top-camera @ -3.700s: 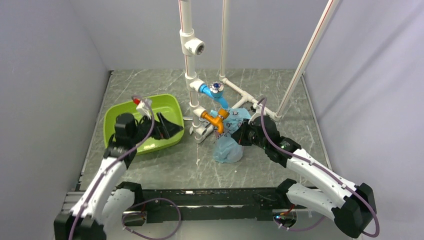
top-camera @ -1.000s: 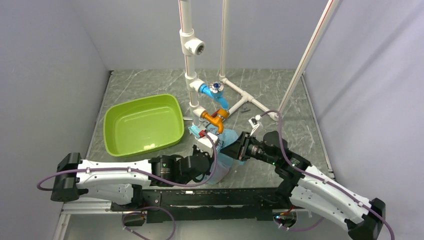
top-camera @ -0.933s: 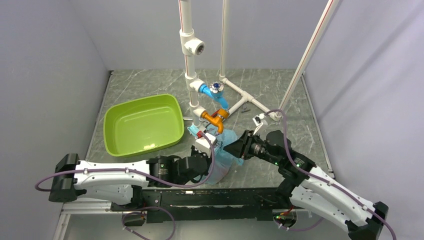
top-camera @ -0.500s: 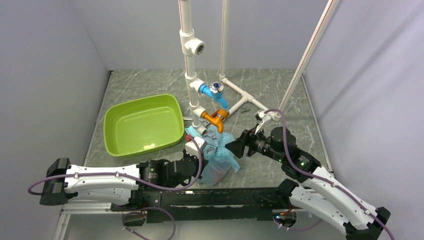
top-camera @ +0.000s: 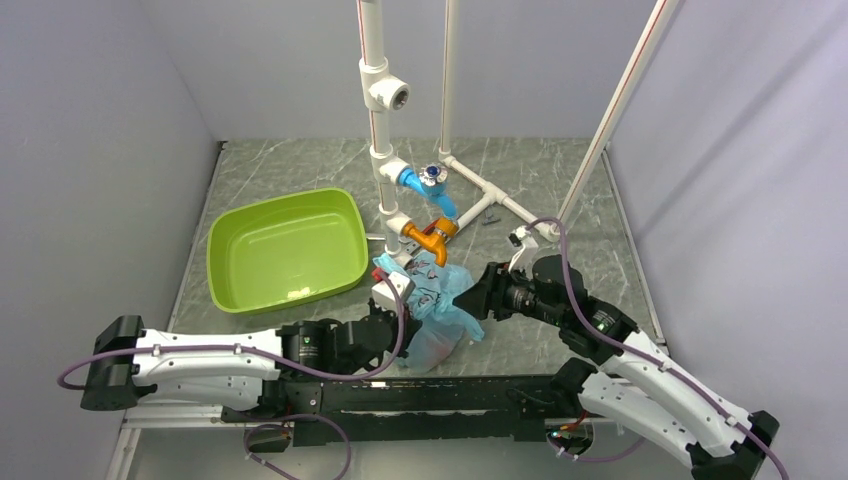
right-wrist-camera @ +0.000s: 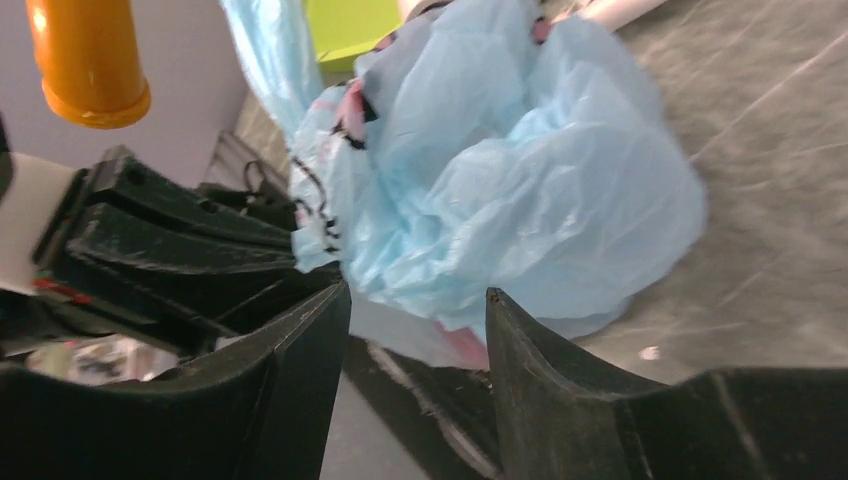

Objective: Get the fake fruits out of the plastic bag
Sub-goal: Untie the plastic bag at the center of the board.

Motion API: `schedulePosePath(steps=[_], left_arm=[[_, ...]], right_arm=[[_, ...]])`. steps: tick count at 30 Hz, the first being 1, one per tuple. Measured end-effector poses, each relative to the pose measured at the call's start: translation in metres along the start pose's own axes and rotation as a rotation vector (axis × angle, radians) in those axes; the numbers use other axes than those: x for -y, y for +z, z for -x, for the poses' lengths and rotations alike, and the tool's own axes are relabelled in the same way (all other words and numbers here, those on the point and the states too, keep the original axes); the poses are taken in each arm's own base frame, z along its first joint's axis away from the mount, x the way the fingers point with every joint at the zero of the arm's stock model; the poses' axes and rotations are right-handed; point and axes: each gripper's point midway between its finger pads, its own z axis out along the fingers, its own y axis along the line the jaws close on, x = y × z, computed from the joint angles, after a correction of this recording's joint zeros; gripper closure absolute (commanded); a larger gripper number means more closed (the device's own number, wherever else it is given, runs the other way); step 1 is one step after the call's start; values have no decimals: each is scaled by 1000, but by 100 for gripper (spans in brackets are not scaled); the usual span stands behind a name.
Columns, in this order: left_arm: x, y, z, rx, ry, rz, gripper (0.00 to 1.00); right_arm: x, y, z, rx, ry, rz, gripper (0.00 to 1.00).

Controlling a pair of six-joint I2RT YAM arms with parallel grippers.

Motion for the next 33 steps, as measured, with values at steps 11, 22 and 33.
schedulePosePath(steps=[11,22,33], left_arm=[[-1,9,-11,-36,17,11,100],[6,14,-9,-48,16,-4,100],[4,13,-7,-47,7,2,100]], right_arm=[[-17,12,-17,-69,180,53,37],[11,35,-26,-52,232,-122,52],[22,34,-11,62,226,-171,98]])
